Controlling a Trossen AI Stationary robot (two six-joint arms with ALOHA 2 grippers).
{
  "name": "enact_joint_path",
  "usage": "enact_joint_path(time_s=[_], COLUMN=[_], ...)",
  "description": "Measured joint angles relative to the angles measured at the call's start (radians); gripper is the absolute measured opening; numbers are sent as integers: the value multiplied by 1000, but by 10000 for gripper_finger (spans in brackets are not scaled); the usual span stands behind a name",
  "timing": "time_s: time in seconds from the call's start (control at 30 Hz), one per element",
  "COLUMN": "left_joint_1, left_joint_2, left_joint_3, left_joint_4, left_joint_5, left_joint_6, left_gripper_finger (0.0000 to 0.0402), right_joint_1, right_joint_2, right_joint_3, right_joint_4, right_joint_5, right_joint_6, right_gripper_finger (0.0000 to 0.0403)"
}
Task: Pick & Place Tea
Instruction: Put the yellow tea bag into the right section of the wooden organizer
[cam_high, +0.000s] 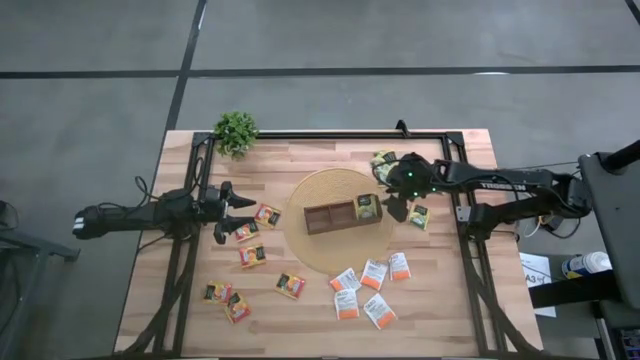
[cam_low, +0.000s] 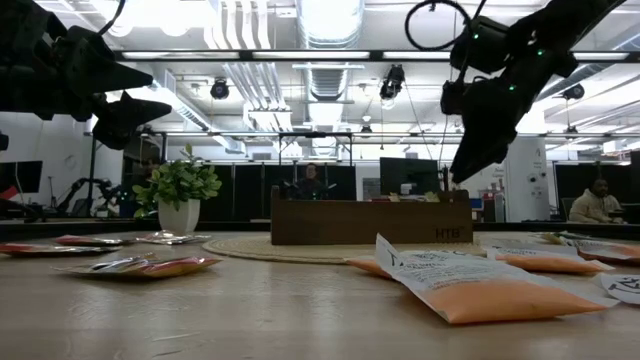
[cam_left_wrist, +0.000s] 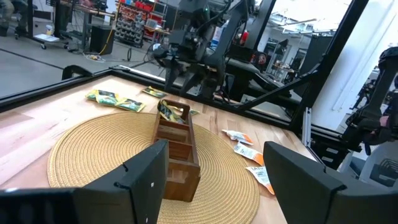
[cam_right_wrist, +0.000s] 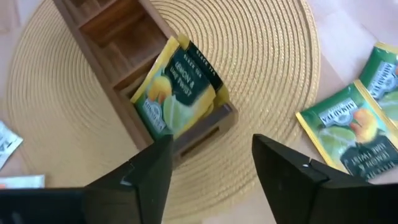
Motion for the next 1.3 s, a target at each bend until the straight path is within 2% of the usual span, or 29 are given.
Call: enact_joint_path(time_s=[0.17,0.3,0.57,0.67,0.93,1.3], left_joint_1=[0,0,0,0,0,0], left_joint_2=[0,0,0,0,0,0], left_joint_3=[0,0,0,0,0,0], left_joint_4=[0,0,0,0,0,0], left_joint_5=[0,0,0,0,0,0], left_joint_6=[0,0,0,0,0,0], left_gripper_finger=[257,257,257,257,257,257], right_joint_1=[0,-5,-78,-108,-181,-213], right_joint_2=[-74,-119,-143,-124,-23,93], right_joint_3=[0,-1,-33,-55,-73,-42], right_joint_4=[-153,-278,-361,-363,-402,-409], right_joint_5=[6,52,47,10,2,-1], right_joint_6=[3,48,219,217,289,373], right_gripper_finger=[221,221,221,221,221,221])
